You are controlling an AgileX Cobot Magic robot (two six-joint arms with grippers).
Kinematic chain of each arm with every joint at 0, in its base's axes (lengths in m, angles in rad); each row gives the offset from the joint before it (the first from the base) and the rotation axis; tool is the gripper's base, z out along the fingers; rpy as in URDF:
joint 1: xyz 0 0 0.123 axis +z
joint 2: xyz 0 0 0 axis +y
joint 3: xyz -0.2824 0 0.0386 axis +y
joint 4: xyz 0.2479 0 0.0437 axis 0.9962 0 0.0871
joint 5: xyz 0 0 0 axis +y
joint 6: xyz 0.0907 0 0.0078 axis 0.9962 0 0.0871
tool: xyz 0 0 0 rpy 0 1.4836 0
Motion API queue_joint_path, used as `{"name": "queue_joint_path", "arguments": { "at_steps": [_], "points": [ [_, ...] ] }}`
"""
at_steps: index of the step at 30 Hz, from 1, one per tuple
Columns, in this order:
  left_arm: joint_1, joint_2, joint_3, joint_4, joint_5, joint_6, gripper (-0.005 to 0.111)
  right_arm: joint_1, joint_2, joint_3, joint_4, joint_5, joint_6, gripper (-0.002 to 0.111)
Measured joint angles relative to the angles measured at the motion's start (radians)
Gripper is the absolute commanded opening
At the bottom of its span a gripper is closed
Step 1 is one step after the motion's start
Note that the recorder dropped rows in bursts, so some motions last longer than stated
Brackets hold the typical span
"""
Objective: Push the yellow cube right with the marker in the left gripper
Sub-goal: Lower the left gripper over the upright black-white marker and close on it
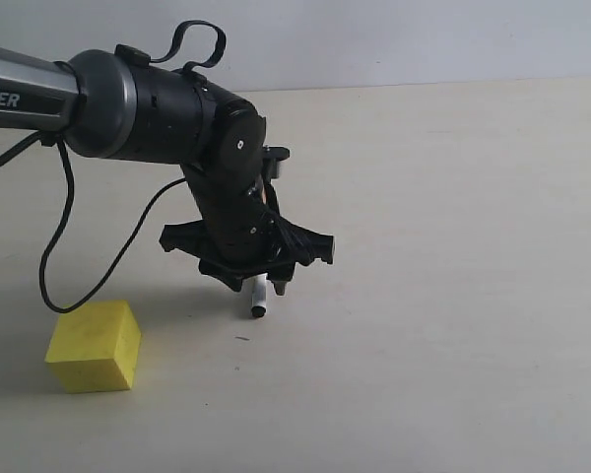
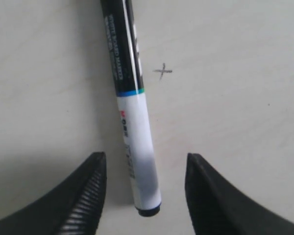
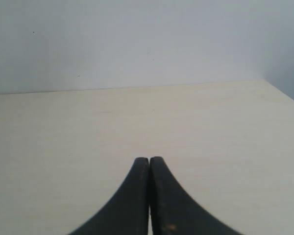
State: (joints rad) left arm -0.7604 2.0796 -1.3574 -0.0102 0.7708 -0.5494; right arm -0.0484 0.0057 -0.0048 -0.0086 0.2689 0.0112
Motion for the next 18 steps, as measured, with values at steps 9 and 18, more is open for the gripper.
{"name": "queue_joint_path", "arguments": {
  "at_steps": [9, 18],
  "points": [
    [0.000, 0.013, 0.000, 0.000, 0.000, -0.002, 0.040, 0.000, 0.000, 0.000, 0.000, 0.000, 0.000, 0.000],
    [0.000, 0.027, 0.000, 0.000, 0.000, -0.004, 0.036, 0.000, 0.000, 0.000, 0.000, 0.000, 0.000, 0.000]
  ]
}}
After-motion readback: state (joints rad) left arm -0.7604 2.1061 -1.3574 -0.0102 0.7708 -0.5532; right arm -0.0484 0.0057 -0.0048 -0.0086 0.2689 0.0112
